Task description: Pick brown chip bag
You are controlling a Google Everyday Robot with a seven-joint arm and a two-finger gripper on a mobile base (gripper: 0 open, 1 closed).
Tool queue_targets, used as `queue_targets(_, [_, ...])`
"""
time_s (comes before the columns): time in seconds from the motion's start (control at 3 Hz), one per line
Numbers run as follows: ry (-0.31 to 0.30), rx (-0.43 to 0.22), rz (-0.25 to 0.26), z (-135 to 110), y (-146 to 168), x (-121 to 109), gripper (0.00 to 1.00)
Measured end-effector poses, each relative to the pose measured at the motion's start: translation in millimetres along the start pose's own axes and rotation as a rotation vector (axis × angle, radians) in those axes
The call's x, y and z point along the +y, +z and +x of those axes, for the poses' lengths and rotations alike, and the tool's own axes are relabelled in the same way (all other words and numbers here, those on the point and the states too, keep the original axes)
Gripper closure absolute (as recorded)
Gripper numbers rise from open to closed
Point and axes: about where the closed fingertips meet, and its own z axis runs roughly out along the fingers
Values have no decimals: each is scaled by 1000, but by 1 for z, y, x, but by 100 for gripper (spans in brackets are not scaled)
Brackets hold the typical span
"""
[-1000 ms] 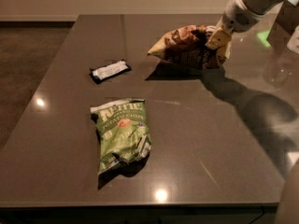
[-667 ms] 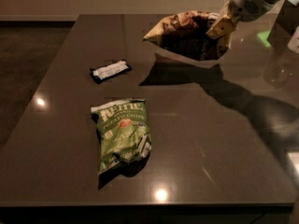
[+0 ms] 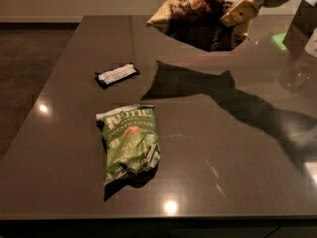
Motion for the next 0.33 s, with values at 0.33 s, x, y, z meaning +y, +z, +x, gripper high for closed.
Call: queue_targets(0.33, [-3,-7,0,-2,-2,0,100])
